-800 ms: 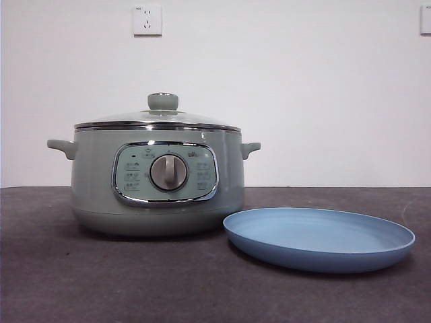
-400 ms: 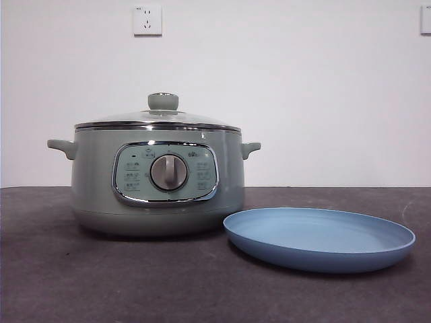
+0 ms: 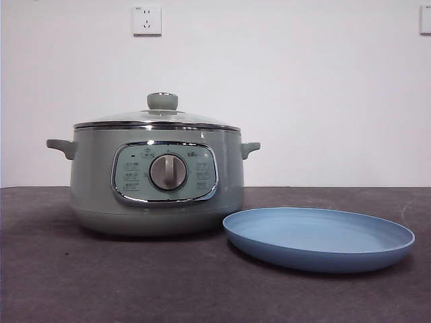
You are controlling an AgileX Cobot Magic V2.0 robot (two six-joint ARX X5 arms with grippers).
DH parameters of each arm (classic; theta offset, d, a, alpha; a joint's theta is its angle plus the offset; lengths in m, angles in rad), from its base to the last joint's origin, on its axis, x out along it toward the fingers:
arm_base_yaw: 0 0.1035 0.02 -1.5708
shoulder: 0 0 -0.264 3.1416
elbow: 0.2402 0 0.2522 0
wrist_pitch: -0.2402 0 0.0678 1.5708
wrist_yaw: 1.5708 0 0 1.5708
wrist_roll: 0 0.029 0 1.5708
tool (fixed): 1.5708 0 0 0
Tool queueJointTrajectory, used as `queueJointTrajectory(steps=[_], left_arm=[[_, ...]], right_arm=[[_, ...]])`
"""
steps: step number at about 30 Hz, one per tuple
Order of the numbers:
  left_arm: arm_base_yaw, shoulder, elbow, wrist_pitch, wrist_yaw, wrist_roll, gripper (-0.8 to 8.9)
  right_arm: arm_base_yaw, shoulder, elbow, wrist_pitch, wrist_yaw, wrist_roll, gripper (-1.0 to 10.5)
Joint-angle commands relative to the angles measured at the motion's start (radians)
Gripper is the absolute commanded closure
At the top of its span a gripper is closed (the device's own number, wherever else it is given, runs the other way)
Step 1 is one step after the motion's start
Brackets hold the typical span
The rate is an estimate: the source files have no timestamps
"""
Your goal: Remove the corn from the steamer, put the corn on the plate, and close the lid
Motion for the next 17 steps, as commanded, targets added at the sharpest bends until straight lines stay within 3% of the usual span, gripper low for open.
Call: queueJointTrajectory(steps=[1,17], left_arm=[[-0.039,0.093,0.040,0.048,-0.027,0.015,2.79],[-0.222,0.467,0.101,0.401,-0.302,0.051,2.79]], right_arm=[[0.002,0.000,0.003,0.003,0.000,-0.001,3.5],[0.002,0.000,0.003,0.002,0.000,-0.001,3.5]])
